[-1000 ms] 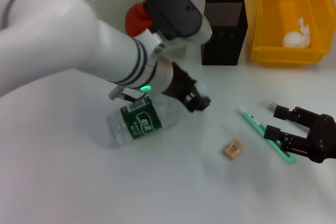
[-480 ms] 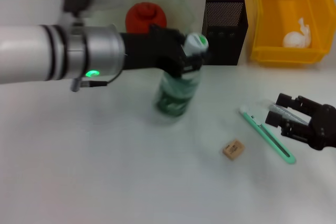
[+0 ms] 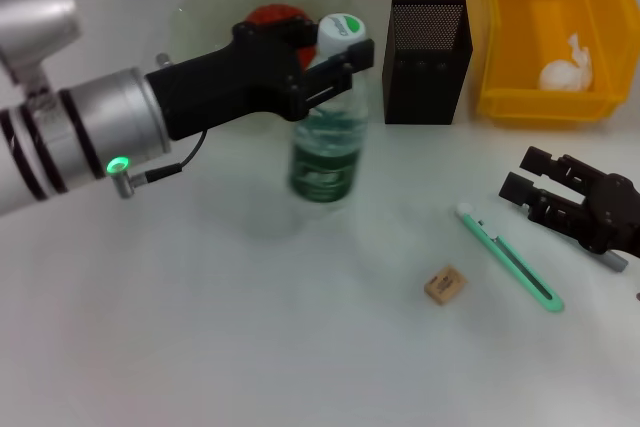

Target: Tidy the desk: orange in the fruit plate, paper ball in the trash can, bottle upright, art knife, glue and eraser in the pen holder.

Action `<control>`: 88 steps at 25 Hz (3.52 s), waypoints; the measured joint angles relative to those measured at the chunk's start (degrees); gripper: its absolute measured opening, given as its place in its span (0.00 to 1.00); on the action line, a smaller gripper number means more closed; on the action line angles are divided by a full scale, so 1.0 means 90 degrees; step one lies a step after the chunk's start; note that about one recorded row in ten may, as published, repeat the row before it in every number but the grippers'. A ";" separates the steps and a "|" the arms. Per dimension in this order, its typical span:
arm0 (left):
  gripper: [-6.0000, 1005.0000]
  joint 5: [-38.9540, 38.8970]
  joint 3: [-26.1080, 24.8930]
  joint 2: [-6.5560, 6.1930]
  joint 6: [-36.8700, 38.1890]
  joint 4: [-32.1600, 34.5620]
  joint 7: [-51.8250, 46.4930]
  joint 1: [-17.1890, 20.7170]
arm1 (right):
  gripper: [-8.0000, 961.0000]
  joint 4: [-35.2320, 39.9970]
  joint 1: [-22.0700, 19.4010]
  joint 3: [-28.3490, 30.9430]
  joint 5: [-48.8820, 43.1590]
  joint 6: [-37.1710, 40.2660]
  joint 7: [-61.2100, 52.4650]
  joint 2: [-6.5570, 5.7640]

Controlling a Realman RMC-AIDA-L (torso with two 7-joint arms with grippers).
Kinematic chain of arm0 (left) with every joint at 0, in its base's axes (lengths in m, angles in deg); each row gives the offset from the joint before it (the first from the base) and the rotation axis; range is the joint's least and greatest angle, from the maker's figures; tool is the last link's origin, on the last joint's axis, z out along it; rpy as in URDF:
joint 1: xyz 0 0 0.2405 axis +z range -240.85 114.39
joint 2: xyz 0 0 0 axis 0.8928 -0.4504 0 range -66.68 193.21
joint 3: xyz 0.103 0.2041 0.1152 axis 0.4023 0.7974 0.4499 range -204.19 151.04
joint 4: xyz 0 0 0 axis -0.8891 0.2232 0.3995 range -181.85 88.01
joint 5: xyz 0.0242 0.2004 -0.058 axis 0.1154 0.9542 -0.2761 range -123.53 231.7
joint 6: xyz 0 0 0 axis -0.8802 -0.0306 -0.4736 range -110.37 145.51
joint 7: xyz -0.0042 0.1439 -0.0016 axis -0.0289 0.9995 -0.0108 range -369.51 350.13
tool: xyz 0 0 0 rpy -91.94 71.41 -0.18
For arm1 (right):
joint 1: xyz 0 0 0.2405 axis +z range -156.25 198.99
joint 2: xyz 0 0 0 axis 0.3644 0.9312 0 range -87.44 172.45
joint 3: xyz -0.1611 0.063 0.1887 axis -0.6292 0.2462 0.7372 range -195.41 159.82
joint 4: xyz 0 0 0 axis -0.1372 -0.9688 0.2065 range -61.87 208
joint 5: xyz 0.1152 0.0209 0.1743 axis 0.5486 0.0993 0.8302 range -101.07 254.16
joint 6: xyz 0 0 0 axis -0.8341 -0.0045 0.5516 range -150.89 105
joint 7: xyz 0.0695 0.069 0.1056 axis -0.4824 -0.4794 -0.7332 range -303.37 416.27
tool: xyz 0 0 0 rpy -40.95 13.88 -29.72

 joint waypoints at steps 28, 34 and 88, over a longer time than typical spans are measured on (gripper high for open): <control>0.45 -0.2237 -0.0073 0.0059 0.0684 -0.3250 0.3292 -0.0573 | 0.80 -0.1331 0.0617 0.0443 0.0059 -0.1056 0.0110 0.0060; 0.67 -0.2719 -0.0241 0.0016 0.1657 -0.3195 0.3237 -0.0322 | 0.80 -0.1337 0.0620 0.0443 0.0069 -0.1005 0.0113 0.0053; 0.79 0.0418 -0.0725 -0.0702 0.3195 -0.2852 0.2485 0.0184 | 0.72 0.5049 0.2185 -0.6600 -0.5191 -0.1361 -1.0078 0.0086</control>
